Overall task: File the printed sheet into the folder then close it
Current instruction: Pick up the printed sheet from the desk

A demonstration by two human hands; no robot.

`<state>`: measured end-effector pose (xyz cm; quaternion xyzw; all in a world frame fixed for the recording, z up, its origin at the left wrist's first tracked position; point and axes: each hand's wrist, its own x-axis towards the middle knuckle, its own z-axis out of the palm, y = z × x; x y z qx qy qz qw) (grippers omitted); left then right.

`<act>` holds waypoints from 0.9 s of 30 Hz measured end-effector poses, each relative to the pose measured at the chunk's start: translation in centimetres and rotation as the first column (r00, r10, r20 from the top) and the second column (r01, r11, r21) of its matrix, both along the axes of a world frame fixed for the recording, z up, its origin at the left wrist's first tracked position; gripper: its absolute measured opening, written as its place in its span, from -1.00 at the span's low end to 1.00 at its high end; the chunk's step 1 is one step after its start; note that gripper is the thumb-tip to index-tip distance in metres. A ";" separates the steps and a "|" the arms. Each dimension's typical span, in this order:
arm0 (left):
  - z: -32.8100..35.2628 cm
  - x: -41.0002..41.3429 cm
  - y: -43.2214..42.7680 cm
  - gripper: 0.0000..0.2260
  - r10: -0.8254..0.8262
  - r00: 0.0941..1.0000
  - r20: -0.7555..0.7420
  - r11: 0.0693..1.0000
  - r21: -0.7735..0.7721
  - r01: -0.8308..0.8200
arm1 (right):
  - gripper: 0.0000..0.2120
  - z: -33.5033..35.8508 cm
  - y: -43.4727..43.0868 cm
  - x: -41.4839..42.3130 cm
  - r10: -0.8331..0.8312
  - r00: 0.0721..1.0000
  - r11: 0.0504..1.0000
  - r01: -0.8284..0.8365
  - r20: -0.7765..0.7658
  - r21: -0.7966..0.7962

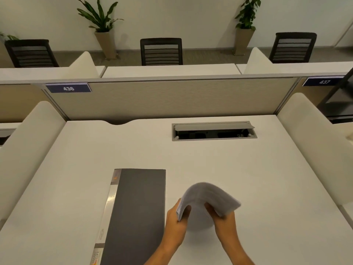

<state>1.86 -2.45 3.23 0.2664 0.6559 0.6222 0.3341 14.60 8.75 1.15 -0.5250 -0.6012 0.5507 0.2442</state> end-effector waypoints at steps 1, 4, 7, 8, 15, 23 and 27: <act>-0.4 0.1 -0.2 -0.71 -0.005 1.000 -0.025 1.000 0.013 0.005 | -0.69 0.2 -0.2 0.1 -0.024 0.999 1.000 0.025 -0.041 0.001; -1.5 -0.1 -0.1 -0.72 0.009 1.000 -0.007 1.000 -0.013 -0.009 | -0.55 1.3 -0.8 0.8 -0.066 0.991 0.998 0.066 -0.115 -0.006; -1.1 -0.6 0.0 -0.70 0.005 1.000 -0.009 1.000 -0.018 -0.006 | -0.55 1.4 -1.3 0.6 -0.133 0.977 0.988 0.118 -0.165 -0.097; -0.9 -0.8 0.0 -0.70 -0.011 1.000 -0.013 0.999 -0.034 0.010 | -0.61 1.0 -1.1 0.3 -0.127 0.980 0.984 0.107 -0.150 -0.139; -1.0 -3.4 -0.8 -0.72 -0.066 0.988 0.136 0.980 -0.179 0.090 | -0.76 2.3 -1.8 -0.2 -0.060 0.990 0.997 0.055 -0.125 -0.047; 0.5 -7.2 -5.1 -0.59 -0.100 0.973 0.207 0.959 -0.240 0.150 | -0.80 4.3 -2.5 0.0 0.068 0.963 0.989 -0.100 -0.262 -0.110; -1.5 -8.5 -10.5 -0.50 -0.166 0.978 -0.127 0.888 -0.450 0.092 | -0.80 3.7 -2.3 0.8 -0.028 0.971 0.983 -0.017 -0.238 -0.183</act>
